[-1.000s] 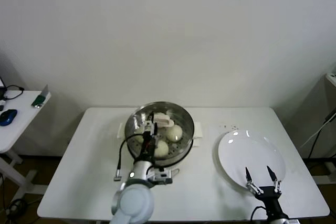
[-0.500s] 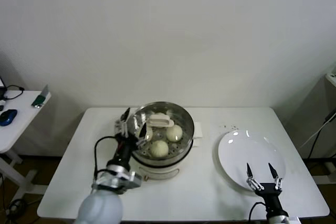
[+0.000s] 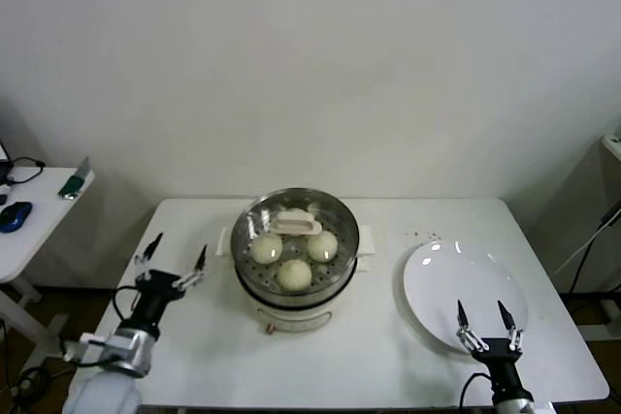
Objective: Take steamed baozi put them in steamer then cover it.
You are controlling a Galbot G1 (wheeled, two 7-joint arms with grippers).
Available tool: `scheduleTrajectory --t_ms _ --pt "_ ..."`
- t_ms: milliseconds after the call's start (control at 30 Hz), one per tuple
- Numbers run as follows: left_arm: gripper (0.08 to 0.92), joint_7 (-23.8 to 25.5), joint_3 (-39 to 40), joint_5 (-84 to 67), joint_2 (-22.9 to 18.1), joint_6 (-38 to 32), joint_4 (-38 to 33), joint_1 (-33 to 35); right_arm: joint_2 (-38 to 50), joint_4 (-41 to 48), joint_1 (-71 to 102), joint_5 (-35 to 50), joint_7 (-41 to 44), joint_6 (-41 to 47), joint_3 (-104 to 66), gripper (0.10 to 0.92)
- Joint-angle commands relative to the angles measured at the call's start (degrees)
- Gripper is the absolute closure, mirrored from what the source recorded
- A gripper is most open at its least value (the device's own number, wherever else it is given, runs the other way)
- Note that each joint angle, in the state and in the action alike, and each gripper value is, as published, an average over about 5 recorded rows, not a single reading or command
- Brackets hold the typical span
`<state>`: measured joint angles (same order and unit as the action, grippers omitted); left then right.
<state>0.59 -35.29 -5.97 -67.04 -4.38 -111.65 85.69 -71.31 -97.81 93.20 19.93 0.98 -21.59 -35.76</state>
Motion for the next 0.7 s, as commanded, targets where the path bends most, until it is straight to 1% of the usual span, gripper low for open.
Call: scheduleTrajectory --t_ms 33,133,200,367,700 --pt "0.177 1.57 -7.01 -20.70 2.38 -13.13 11.34 3.51 0.14 0.59 -0.01 0.27 0.04 -1.16 0.21 0.203" --pt "0.177 2.27 -5.40 -21.02 1.91 -14.87 14.69 3.54 0.06 0.64 -0.13 0.29 -0.11 -1.06 0.25 0.203" --pt "0.177 2.40 -4.53 -21.06 1.39 -15.51 15.66 3.89 0.04 0.68 -0.23 0.29 -0.13 -1.01 0.29 0.203" --pt "0.177 2.45 -3.10 -21.02 0.29 -16.11 15.80 4.67 0.14 0.82 -0.37 0.29 -0.24 -0.92 0.32 0.203" --pt "0.177 2.37 -1.56 -19.52 -0.28 -16.09 15.00 4.70 0.00 0.80 -0.41 0.41 -0.51 -0.96 0.28 0.203"
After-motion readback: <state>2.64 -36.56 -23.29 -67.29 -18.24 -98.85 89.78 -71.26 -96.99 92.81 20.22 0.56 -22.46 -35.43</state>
